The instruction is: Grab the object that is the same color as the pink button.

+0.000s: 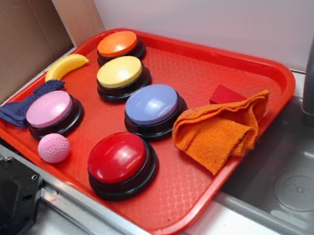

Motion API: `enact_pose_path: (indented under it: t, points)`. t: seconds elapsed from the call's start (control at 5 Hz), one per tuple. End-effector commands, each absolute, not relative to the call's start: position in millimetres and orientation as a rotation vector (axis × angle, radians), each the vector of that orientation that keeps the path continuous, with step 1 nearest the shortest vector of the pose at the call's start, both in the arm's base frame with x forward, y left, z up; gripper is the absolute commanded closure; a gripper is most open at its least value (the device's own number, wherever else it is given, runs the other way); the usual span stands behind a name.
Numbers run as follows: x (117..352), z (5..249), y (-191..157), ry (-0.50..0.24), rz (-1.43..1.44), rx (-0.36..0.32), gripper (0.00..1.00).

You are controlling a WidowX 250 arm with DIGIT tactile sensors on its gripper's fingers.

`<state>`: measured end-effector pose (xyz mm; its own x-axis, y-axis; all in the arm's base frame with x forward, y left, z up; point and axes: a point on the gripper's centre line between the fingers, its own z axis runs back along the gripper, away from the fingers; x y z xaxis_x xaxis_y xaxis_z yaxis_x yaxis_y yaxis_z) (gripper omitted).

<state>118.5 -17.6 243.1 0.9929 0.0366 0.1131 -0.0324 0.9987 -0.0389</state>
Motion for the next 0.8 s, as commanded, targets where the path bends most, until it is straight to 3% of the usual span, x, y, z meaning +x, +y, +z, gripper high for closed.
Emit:
enact_pose_path:
  t: [0.0,0.4,0.6]
  points:
    - [118.5,243.1,-17.6,-0.114,0.035,-0.037,0.00]
    - [129.9,210.9,-10.2,-0.126,0.200,-0.067,0.00]
    - [134.0,177.4,0.8,-0.107,0.299,-0.050,0.00]
